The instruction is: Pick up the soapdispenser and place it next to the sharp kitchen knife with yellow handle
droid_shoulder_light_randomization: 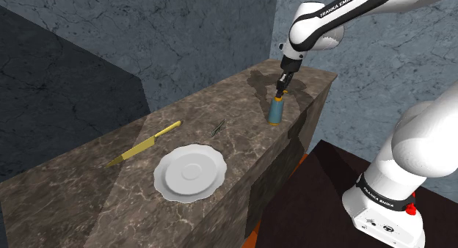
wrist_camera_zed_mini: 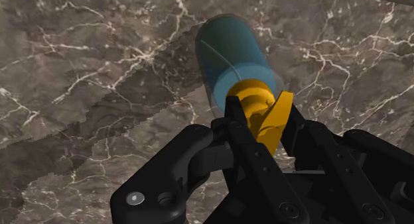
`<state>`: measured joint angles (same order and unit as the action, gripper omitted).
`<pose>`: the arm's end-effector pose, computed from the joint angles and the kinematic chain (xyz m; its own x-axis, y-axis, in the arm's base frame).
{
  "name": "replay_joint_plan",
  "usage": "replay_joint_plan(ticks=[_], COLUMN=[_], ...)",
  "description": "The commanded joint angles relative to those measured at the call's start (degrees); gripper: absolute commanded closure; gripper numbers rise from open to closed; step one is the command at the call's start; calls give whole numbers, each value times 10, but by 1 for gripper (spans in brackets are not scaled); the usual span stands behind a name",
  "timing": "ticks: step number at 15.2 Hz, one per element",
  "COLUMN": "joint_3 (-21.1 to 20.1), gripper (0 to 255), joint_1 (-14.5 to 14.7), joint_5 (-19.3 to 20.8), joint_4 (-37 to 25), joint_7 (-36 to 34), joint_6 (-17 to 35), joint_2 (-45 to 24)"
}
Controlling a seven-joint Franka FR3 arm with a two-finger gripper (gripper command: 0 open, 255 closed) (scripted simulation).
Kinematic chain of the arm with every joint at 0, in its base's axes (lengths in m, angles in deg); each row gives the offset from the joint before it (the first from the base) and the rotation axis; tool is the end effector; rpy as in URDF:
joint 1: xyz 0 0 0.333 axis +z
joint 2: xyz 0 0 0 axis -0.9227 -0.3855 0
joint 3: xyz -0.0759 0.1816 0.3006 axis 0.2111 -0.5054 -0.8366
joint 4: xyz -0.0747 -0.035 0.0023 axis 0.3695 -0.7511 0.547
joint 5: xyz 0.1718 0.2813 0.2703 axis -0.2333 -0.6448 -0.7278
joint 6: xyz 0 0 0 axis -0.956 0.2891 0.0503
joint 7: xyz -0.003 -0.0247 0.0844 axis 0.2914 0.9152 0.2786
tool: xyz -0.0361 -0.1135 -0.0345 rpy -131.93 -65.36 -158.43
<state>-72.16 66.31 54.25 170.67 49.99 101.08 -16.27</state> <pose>0.4441 -0.1250 0.4022 0.9746 0.1828 0.1292 0.1918 -0.9795 -0.0612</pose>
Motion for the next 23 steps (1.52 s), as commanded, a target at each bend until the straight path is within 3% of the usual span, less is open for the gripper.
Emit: replay_joint_plan(ticks=[1, 6, 23], joint_3=[0, 0, -12], gripper=[255, 255, 255], joint_1=[0, 0, -4], joint_5=[0, 0, 15], joint_4=[0, 0, -89], joint_7=[0, 0, -23], joint_6=[0, 0, -140], joint_2=[0, 0, 52])
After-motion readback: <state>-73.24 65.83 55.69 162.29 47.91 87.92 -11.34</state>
